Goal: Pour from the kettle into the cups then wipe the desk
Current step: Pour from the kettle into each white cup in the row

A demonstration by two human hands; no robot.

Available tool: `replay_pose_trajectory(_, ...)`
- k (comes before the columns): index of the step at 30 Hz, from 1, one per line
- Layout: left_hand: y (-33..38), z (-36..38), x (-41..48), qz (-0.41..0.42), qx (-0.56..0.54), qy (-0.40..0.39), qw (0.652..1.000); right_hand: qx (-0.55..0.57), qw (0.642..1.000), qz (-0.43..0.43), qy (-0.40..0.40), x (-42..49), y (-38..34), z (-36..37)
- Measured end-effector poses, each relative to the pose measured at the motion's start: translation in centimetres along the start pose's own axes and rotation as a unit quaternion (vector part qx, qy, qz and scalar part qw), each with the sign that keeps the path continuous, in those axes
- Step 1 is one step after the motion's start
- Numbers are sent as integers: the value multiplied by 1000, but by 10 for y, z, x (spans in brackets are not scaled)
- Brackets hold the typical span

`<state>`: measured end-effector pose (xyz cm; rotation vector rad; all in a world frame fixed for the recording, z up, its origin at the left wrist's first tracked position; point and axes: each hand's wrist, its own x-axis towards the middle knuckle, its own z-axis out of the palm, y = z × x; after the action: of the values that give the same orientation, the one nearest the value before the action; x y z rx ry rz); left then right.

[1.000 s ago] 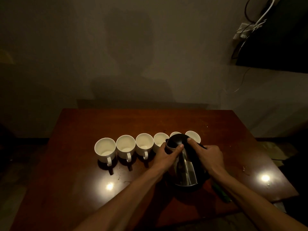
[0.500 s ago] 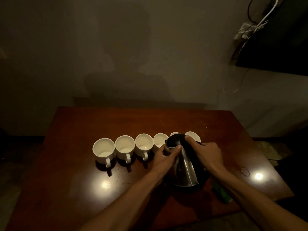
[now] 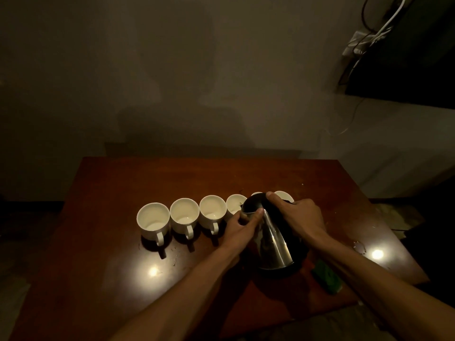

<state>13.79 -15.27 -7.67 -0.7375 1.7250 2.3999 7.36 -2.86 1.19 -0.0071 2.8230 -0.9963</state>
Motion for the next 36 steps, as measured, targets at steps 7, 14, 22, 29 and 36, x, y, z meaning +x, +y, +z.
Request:
replay_pose_trajectory(7,-1,-1,0,-10,-17,-5,1000,-33,999,-5,8,0,-4,-1)
replay_pose_trajectory(14,0,2,0,-23,-14,9,1000,-38,999,-6,1,3,-2,-2)
replay_pose_trajectory(22,1,2,-1,-20,-20,0,1000,-54,999,-5,1,5,-2,-1)
replay_pose_trajectory(29,1,0,-2,-18,-26,-3,999,-67,998,-2,1,5,-2,1)
replay_pose_trajectory(36,2,2,-3,-25,-20,1,999,-81,997,-8,2,4,-5,0)
